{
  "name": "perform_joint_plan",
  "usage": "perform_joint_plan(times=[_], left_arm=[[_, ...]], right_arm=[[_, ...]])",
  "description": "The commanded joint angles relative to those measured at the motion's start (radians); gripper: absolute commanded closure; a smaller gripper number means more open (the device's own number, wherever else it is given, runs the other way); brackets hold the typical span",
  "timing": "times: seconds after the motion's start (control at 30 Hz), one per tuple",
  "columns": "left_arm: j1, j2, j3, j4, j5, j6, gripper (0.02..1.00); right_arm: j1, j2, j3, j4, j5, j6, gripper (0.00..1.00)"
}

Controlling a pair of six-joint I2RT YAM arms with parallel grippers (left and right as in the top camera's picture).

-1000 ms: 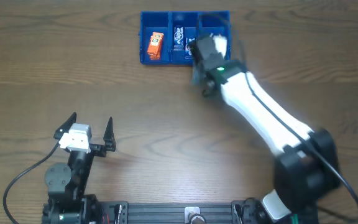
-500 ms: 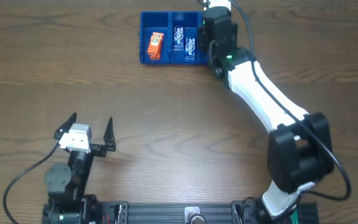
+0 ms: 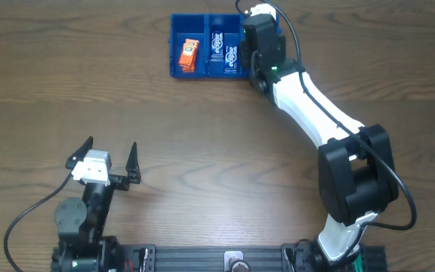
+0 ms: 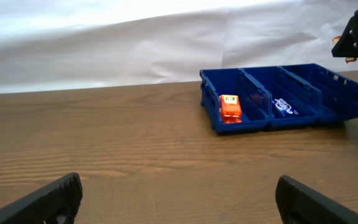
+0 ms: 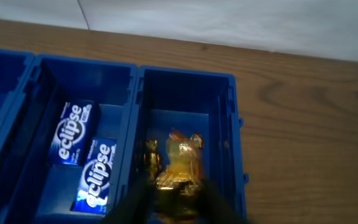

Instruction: Sort Candies Into Trays

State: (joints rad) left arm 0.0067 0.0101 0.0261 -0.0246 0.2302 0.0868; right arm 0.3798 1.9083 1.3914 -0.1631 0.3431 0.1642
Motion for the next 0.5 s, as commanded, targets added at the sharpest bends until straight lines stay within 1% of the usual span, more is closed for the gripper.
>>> perform_joint_plan(times=[0.03, 0.07, 0.3, 0.37, 0.5], left_arm=[[0.006, -0.006, -0.021, -0.031, 0.006, 0.014, 0.020], [0.006, -0.006, -0.021, -0.031, 0.006, 0.014, 0.020], [0.006, -0.006, -0.021, -0.031, 0.006, 0.014, 0.020], [0.006, -0.006, -0.021, -0.031, 0.006, 0.014, 0.020], [0.006, -0.006, -0.021, -0.031, 0.006, 0.014, 0.020]], right_arm=[[-0.006, 0.002, 0.005, -0.019, 0.015, -0.009, 0.156], [-0.006, 0.002, 0.005, -0.026, 0.016, -0.009, 0.012], [-0.010, -0.041, 0.005, -0.044, 0.018, -0.010, 0.001], [-0.019, -0.121, 0.005, -0.068, 0.023, -0.009, 0.001], [-0.085, -0.326, 0.005, -0.169, 0.023, -0.017, 0.001]])
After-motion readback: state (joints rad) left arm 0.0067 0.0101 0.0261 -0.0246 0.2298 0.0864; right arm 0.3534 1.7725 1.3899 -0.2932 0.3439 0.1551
